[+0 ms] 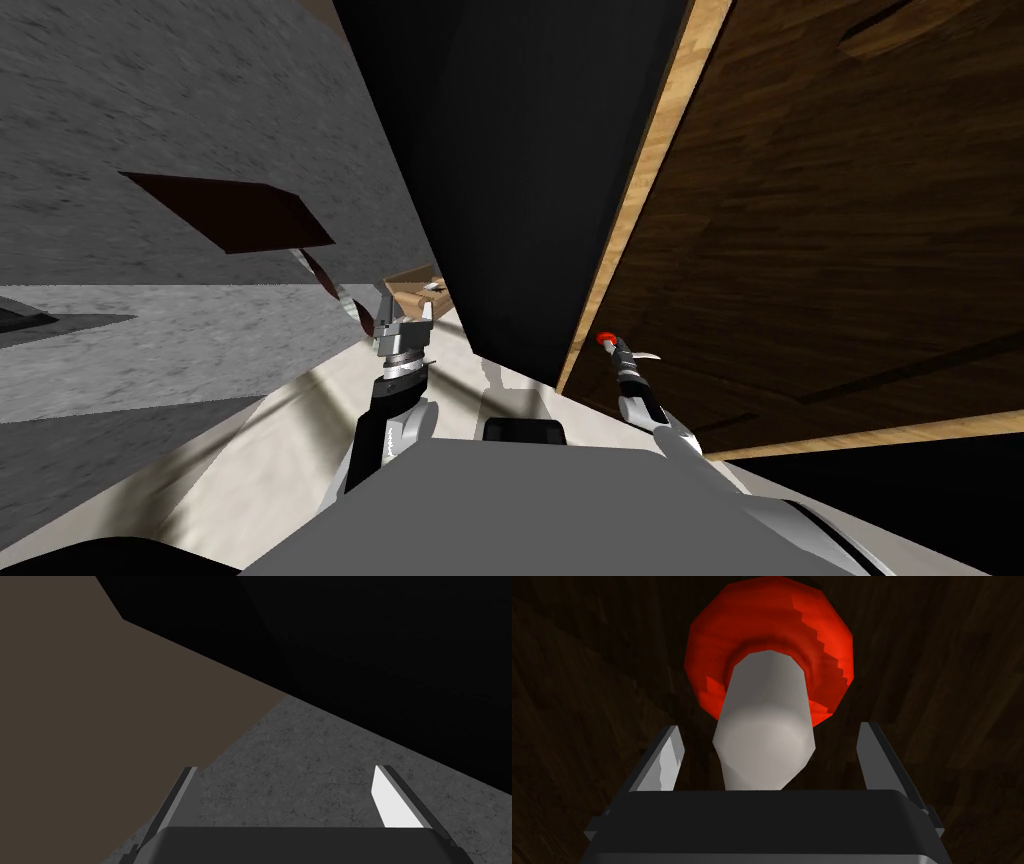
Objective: Pull the door open
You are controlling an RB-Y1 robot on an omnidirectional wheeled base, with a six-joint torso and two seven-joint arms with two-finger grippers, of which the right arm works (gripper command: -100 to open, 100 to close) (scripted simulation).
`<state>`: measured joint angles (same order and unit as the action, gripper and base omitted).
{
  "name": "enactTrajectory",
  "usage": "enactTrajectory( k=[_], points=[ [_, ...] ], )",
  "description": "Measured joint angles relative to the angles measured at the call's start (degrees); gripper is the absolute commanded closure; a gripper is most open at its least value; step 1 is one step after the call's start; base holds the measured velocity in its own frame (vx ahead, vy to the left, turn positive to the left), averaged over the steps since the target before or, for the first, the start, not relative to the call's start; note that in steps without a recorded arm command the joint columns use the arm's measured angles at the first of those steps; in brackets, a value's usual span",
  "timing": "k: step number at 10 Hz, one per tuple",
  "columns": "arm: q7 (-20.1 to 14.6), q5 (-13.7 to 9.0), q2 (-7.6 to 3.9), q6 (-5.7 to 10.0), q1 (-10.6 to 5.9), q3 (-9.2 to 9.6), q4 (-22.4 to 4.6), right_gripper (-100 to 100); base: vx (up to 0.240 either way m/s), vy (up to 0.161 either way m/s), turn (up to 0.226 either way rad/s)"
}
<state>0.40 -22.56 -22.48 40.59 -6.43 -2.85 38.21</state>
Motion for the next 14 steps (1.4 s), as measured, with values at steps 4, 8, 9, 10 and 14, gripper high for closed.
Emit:
enactTrajectory(
  k=[4, 8, 9, 10, 14],
  points=[
    [0.0, 0.0, 0.10, -0.16, 0.04, 0.03, 0.0, 100, -0.021, 0.005, 0.000],
    [-0.9, 0.3, -0.54, -0.06, 0.43, 0.73, 0.7, 100, -0.137, -0.029, 0.078],
    [-1.4, 0.5, -0.76, 0.16, 0.45, 1.28, 0.6, 100, -0.203, -0.043, 0.106],
    [-1.9, 0.8, -0.92, 0.40, 0.67, 1.87, 0.5, 100, -0.231, -0.049, 0.136],
    [-4.6, 1.9, -2.27, 1.19, 1.84, 4.50, 1.4, 100, -0.249, -0.047, 0.117]
  ],
)
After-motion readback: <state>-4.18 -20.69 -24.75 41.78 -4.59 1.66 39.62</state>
